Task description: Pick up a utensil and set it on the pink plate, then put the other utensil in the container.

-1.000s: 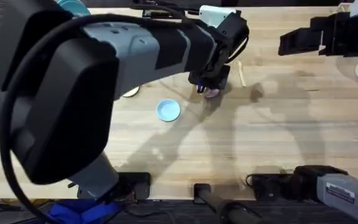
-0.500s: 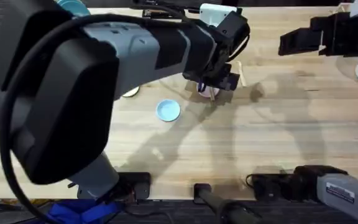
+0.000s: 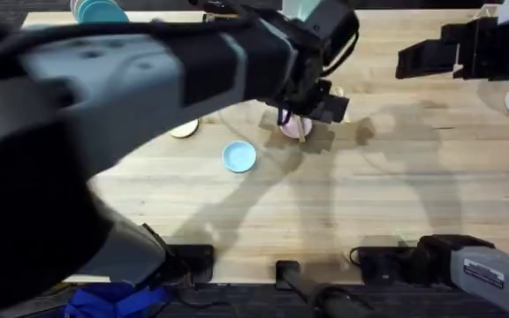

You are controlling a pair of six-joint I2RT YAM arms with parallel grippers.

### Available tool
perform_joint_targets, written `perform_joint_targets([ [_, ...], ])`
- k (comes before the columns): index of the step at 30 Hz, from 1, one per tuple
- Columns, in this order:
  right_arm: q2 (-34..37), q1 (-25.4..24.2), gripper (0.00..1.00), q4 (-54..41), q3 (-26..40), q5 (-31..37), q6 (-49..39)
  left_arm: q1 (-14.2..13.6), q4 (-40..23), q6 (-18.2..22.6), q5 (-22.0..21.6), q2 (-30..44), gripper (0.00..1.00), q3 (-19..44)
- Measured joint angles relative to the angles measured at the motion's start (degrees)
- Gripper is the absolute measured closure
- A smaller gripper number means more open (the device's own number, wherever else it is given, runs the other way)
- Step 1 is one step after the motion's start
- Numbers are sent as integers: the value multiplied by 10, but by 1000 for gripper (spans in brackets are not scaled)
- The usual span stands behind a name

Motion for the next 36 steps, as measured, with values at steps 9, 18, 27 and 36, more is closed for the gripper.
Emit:
perform_joint_targets([
  [9,0,0,3,0,0,0,0,43,-72,71,0,-126,8,-1],
  [18,0,0,5,0,0,0,0,118,-76,153,33,-332,8,-119],
  [27,0,0,3,0,0,0,0,217,-60,214,61,-576,8,-286],
  [36,0,0,3,0,0,0,0,261,-12,260,114,-699,8,-361],
])
